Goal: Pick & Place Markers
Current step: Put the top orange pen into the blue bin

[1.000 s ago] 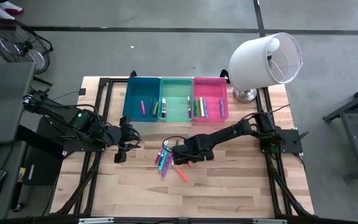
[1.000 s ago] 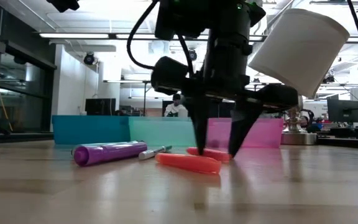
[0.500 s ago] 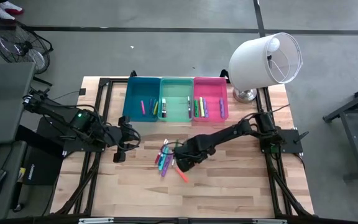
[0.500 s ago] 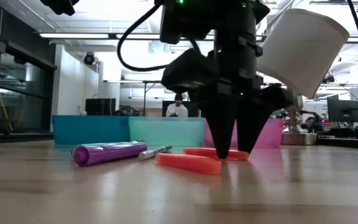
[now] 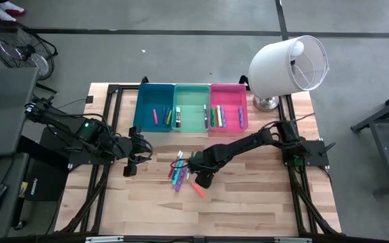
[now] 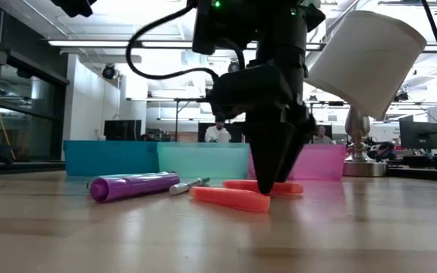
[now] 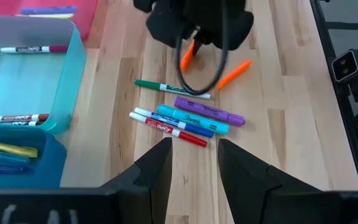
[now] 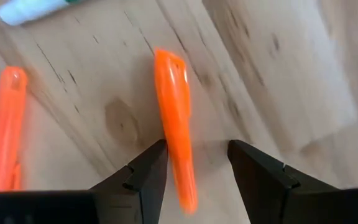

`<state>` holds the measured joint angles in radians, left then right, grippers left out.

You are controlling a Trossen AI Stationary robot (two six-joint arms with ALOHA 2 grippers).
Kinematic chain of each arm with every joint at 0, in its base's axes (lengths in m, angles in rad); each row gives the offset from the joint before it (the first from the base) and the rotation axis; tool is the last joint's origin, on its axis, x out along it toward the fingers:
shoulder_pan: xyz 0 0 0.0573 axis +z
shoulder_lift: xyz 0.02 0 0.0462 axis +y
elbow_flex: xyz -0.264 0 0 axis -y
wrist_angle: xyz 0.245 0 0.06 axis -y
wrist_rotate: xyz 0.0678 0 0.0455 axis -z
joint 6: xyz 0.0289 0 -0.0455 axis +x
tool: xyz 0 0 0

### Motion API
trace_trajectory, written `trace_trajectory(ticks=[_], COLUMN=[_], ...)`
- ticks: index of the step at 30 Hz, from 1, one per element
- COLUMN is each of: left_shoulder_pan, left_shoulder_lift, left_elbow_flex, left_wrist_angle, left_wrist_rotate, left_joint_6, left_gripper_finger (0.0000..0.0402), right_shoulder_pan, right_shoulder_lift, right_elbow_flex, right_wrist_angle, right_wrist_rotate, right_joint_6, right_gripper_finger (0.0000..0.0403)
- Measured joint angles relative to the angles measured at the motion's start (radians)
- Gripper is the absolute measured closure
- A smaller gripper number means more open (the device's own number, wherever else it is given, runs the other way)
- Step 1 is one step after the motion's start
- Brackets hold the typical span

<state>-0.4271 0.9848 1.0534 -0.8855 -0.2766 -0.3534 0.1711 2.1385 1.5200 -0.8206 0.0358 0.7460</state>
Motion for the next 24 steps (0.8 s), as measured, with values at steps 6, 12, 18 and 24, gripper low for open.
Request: trace_trajectory(ticks=[6,12,18,24], left_shoulder_pan=[0.0,0.0,0.0,0.0], left_shoulder_lift=[0.0,0.0,0.0,0.0], left_elbow_flex=[0.0,0.0,0.0,0.0], left_wrist_angle=[0.001,0.001,0.001,0.001], left_wrist_rotate=[-0.014,-0.014,-0.023,-0.03], left_joint_6=[0.0,-0.011,-0.018,-0.018], left_gripper_finger=[0.0275,0.0275,0.0275,0.0275], right_shoulder_pan=[0.041,0.085,0.095,0.095], right_shoulder_lift=[0.001,0.001,0.02,0.033], right_elbow_flex=[-0.001,0.0,0.003,0.006], right_wrist_angle=[0.034,0.042,0.053,0.051], right_wrist_rotate=[0.087,0.145,0.101,0.064], right_joint_6=[-0.163,-0.175,-0.129,-0.082], right_gripper_finger=[0.0235,0.0235,0.0242,0.0277])
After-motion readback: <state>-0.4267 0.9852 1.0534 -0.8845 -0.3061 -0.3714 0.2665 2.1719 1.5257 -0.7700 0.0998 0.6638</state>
